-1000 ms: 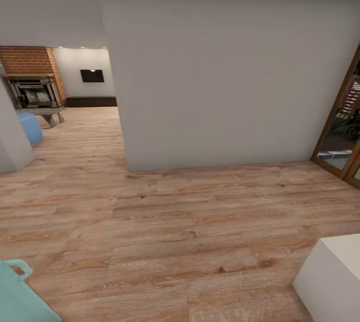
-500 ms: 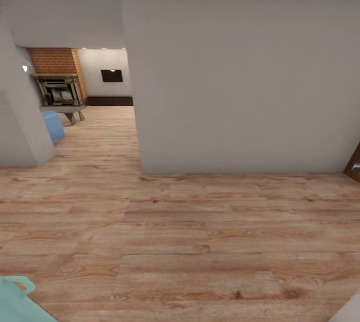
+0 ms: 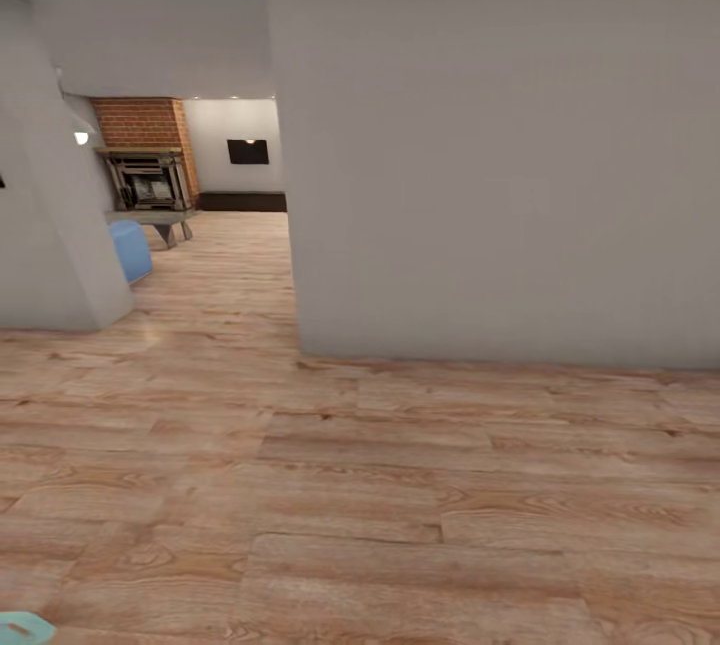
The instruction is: Move the two storage containers from the living room to the garage. In the garage, place one container on the floor and stack the other container on top of it (either order is fine).
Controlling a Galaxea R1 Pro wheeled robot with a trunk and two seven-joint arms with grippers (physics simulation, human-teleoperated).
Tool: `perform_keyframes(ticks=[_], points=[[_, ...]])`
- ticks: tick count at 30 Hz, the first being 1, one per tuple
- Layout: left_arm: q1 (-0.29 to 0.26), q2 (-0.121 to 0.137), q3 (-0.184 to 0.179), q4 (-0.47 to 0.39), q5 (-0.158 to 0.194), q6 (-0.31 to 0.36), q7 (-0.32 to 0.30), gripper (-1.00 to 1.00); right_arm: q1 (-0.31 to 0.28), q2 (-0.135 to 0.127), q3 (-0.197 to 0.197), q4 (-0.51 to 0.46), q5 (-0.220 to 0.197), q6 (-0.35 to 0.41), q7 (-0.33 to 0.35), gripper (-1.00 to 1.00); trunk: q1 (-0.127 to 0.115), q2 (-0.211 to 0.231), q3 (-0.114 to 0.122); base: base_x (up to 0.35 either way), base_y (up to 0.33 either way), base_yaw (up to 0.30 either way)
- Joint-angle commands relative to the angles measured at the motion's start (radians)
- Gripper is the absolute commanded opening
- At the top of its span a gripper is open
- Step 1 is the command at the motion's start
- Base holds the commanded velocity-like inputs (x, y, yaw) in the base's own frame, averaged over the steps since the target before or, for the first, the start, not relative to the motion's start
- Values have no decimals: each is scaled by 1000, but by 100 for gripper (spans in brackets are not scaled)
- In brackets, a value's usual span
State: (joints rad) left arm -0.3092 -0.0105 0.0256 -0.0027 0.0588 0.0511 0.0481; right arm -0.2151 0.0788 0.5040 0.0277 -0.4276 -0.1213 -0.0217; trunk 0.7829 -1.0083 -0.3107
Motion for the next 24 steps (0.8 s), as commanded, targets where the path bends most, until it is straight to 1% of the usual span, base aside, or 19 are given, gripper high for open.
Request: perform_keyframes(ticks=[1, 24], points=[[-1, 0, 2, 0, 6, 4, 2, 100, -1, 1, 8, 3, -8, -5, -1, 100, 1, -1, -1, 322, 0, 2], [-1, 0, 2, 0, 7, 3, 2, 100, -1, 1, 8, 3, -8, -4, -1, 100, 1, -1, -1, 322, 0, 0]])
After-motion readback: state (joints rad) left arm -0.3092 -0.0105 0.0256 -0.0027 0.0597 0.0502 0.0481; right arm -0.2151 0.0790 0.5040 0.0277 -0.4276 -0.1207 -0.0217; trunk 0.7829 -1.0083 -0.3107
